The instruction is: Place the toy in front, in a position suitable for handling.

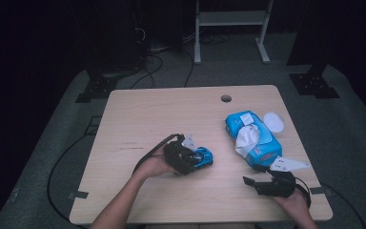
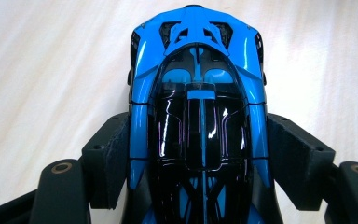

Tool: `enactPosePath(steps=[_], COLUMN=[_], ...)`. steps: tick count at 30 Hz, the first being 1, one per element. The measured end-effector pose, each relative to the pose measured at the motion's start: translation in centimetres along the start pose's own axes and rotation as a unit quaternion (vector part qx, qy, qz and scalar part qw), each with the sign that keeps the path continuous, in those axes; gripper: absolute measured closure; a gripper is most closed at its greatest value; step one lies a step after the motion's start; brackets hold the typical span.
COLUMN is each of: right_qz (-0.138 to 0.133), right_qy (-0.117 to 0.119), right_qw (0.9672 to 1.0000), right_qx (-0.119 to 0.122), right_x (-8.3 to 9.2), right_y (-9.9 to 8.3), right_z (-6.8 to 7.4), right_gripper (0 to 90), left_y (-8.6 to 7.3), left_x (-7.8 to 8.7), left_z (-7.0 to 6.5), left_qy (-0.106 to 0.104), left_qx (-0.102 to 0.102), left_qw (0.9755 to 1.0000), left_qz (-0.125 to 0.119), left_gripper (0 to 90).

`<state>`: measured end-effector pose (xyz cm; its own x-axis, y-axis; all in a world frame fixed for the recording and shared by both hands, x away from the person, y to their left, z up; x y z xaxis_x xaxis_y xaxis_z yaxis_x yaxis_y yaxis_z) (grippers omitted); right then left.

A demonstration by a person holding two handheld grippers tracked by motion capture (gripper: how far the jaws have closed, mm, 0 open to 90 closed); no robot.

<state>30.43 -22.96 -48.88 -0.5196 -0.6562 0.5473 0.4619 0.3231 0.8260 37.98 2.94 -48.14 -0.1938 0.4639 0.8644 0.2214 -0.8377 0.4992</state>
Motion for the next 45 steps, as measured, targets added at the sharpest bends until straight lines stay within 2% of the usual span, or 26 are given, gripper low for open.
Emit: enactPosePath(steps=[7, 12, 17, 21, 23, 24, 25, 26, 27, 28, 29, 30, 32, 34, 35, 36, 37, 38, 39, 40, 41, 42, 43, 44, 45], right_qz=[0.0, 0.002, 0.005, 0.006, 0.007, 0.007, 0.006, 0.006, 0.007, 0.007, 0.008, 0.009, 0.007, 0.011, 0.011, 0.011, 0.011, 0.008, 0.006, 0.005, 0.005, 0.005, 0.007, 0.009, 0.01], right_qy=[-0.001, -0.003, -0.001, -0.003, -0.005, -0.007, -0.008, -0.008, -0.009, -0.009, -0.008, -0.009, -0.01, -0.009, -0.01, -0.01, -0.012, -0.014, -0.017, -0.018, -0.019, -0.019, -0.02, -0.021, -0.019], right_qw=[1.0, 1.0, 1.0, 1.0, 1.0, 1.0, 0.9999, 0.9999, 0.9999, 0.9999, 0.9999, 0.9999, 0.9999, 0.9999, 0.9999, 0.9999, 0.9998, 0.9998, 0.9998, 0.9998, 0.9998, 0.9998, 0.9998, 0.9997, 0.9997], right_qx=[0.001, 0.001, -0.001, 0.0, -0.002, -0.001, 0.0, 0.0, 0.001, 0.001, 0.003, 0.003, 0.005, 0.004, 0.006, 0.006, 0.006, 0.007, 0.007, 0.007, 0.005, 0.005, -0.002, -0.003, -0.007], right_x=[0.0, 0.0, -0.1, -0.2, -0.2, -0.2, -0.2, -0.2, -0.2, -0.2, -0.3, -0.3, -0.3, -0.3, -0.3, -0.3, -0.3, -0.2, -0.1, -0.1, 0.0, 0.0, 0.0, -0.1, -0.2], right_y=[0.0, 0.0, -0.1, -0.1, -0.1, -0.1, -0.1, -0.1, 0.0, 0.0, 0.1, 0.1, 0.2, 0.4, 0.5, 0.5, 0.6, 0.6, 0.7, 0.7, 0.6, 0.6, 0.5, 0.4, 0.4], right_z=[-0.1, -0.1, -0.1, -0.1, -0.1, -0.1, -0.1, -0.1, 0.0, 0.0, 0.1, 0.2, 0.2, 0.3, 0.3, 0.3, 0.2, 0.2, 0.1, 0.0, 0.0, 0.0, -0.2, -0.2, -0.2], right_gripper=[31.9, 31.9, 31.8, 31.8, 31.8, 31.8, 31.8, 31.8, 31.8, 31.8, 31.8, 31.8, 31.8, 31.8, 31.8, 31.8, 31.8, 31.8, 31.8, 31.9, 32.3, 32.3, 32.4, 32.4, 32.4], left_y=[-0.1, -0.5, -0.8, -0.9, -0.7, -0.7, -0.5, -0.5, -0.4, -0.4, -0.6, -0.8, -1.0, -1.6, -2.2, -2.2, -2.9, -2.9, -3.3, -3.7, -4.3, -4.3, -4.8, -4.8, -5.1], left_x=[-1.5, -2.1, -2.4, -2.3, -1.9, -1.9, -1.2, -1.2, -0.3, -0.3, 0.5, 0.8, 1.1, 1.7, 2.3, 2.3, 2.7, 2.7, 2.9, 3.0, 3.1, 3.1, 3.1, 3.1, 2.9], left_z=[-1.2, -1.4, -1.5, -1.6, -1.6, -1.6, -1.6, -1.6, -1.6, -1.6, -1.5, -1.6, -1.7, -1.6, -1.5, -1.5, -1.4, -1.4, -1.3, -1.1, -0.7, -0.7, -0.3, -0.3, -0.2], left_qy=[-0.016, -0.018, -0.018, -0.013, -0.01, -0.01, -0.004, -0.004, 0.002, 0.002, 0.008, 0.003, 0.0, 0.004, 0.01, 0.01, 0.006, 0.006, 0.006, 0.013, 0.02, 0.02, 0.021, 0.021, 0.03], left_qx=[-0.004, -0.007, 0.001, 0.006, 0.01, 0.01, 0.014, 0.014, 0.023, 0.023, 0.031, 0.039, 0.043, 0.049, 0.055, 0.055, 0.059, 0.059, 0.06, 0.063, 0.085, 0.085, 0.104, 0.104, 0.112], left_qw=[0.9999, 0.9998, 0.9998, 0.9998, 0.9993, 0.9993, 0.9983, 0.9983, 0.9963, 0.9963, 0.9943, 0.9932, 0.9927, 0.992, 0.9907, 0.9907, 0.9891, 0.9891, 0.9881, 0.9871, 0.9818, 0.9818, 0.9763, 0.9763, 0.9753], left_qz=[-0.001, 0.002, -0.013, -0.015, -0.034, -0.034, -0.057, -0.057, -0.082, -0.082, -0.102, -0.11, -0.113, -0.116, -0.124, -0.124, -0.135, -0.135, -0.141, -0.147, -0.169, -0.169, -0.188, -0.188, -0.188], left_gripper=[27.9, 27.8, 27.7, 27.1, 25.4, 23.7, 22.3, 20.9, 19.2, 18.0, 16.6, 15.4, 12.0, 10.0, 8.6, 7.4, 7.4, 7.4, 6.5, 3.7, 2.6, 2.6, 2.6, 2.6, 2.6])
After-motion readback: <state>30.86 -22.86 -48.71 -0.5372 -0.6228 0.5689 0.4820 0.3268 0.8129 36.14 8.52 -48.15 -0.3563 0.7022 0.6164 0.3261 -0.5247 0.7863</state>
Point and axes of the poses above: each handheld gripper's, and its own axes: x roughly backward along the jaws, y roughly out of its top, z roughly to its left, the point moved 6 cm from there along -x, roughly forward along the jaws, and after that the axes turned 3 degrees about z, right-handed, at the moved point
